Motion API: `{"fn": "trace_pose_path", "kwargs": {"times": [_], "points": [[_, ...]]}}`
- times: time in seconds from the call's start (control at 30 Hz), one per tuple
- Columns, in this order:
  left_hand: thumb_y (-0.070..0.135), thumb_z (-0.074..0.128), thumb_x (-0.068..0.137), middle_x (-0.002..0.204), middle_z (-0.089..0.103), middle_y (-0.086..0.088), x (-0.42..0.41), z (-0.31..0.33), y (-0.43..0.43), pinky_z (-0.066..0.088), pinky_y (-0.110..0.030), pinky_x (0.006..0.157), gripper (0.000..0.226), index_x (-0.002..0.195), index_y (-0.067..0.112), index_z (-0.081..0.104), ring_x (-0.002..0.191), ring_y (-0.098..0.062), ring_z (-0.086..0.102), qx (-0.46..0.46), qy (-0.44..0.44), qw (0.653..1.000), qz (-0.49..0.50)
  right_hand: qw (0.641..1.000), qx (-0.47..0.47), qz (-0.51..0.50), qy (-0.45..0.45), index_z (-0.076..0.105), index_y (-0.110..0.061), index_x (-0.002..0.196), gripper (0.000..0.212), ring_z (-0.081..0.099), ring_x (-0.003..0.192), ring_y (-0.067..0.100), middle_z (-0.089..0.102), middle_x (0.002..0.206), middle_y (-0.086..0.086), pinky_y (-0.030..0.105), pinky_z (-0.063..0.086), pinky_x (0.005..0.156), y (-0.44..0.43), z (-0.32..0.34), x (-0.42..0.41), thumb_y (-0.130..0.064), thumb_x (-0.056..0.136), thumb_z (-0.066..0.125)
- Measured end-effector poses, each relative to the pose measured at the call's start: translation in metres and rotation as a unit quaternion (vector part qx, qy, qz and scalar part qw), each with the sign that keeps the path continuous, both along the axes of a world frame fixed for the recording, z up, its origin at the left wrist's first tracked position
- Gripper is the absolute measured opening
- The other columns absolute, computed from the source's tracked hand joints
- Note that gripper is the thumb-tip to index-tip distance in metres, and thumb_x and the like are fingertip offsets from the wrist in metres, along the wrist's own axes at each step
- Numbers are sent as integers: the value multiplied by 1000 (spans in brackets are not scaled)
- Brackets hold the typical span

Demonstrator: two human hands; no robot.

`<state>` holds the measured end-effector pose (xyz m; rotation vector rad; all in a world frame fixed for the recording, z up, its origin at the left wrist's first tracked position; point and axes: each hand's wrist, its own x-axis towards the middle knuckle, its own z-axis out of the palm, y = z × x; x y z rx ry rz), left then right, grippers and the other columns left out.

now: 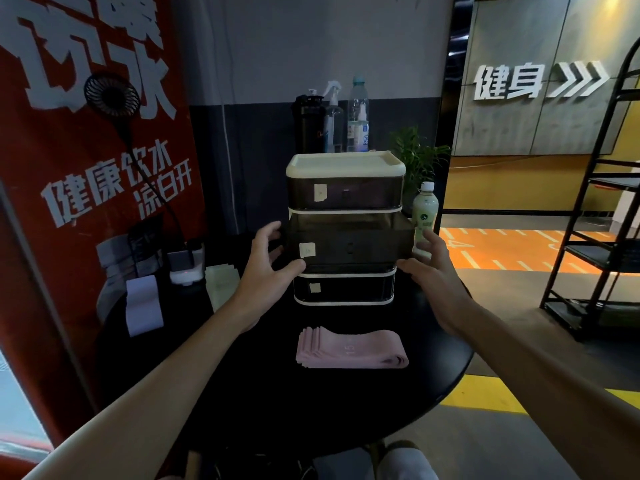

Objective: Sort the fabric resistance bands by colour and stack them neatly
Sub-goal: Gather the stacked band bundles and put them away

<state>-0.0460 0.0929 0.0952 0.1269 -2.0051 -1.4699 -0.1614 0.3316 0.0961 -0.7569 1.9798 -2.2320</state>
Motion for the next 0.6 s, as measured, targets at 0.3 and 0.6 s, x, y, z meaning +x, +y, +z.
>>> {"fn": "trace_pose_path", "kwargs": {"times": [0.3, 0.6], "points": [[45, 66, 89, 101, 68, -2, -1, -70, 12, 47, -22, 76, 27, 103, 22, 67, 87, -13, 65, -85, -213, 973, 20, 938, 342, 62, 0, 46, -17, 129, 37, 62, 82, 9, 66, 92, -1, 21, 44, 68, 4, -61, 4, -29, 97, 57], [41, 70, 87, 99, 71, 5, 0, -70, 19, 55, -31, 88, 25, 105, 23, 72, 93, -7, 66, -254, -303, 916, -75, 867, 471, 128, 98, 64, 3, 102, 20, 56, 70, 13, 60, 84, 10, 23, 46, 60, 3, -59, 9, -10, 92, 54]]}}
